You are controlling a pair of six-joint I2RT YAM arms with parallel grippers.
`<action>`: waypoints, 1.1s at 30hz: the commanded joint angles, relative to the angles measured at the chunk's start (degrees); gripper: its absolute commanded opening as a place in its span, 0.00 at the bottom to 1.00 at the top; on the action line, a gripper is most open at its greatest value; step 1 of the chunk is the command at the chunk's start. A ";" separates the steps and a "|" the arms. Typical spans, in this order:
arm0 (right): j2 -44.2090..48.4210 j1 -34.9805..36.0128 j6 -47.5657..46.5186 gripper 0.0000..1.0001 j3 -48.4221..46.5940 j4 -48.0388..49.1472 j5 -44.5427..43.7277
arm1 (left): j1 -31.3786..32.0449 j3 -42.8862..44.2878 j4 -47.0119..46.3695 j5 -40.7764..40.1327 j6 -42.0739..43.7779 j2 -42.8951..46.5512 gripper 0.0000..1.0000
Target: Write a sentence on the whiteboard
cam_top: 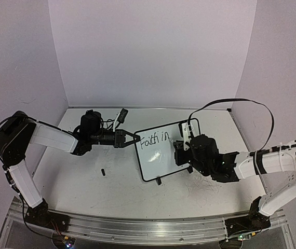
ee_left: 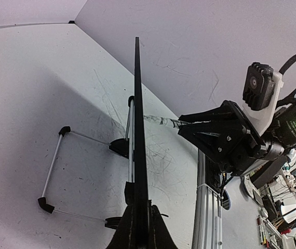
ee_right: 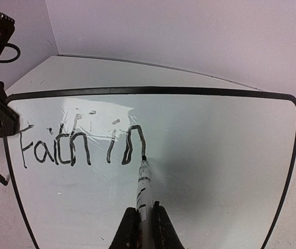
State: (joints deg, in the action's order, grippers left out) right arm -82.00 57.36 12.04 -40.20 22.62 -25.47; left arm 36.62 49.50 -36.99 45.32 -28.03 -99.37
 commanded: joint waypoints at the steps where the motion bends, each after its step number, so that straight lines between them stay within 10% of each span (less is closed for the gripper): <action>1: 3.83 -0.02 -1.69 0.00 -2.43 -0.58 -0.51 | 2.36 1.77 1.28 4.71 -0.31 0.09 0.00; 9: 8.00 -6.73 -3.75 0.00 2.34 4.79 11.08 | 2.32 1.74 1.34 4.68 -0.09 0.58 0.00; 33: 4.37 -6.77 -3.75 0.00 1.28 4.56 8.04 | 2.31 1.83 1.40 4.90 -0.09 0.32 0.00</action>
State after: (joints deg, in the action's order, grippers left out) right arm -77.67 50.46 8.56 -37.74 25.62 -15.92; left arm 36.71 49.50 -37.02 45.32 -27.88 -99.37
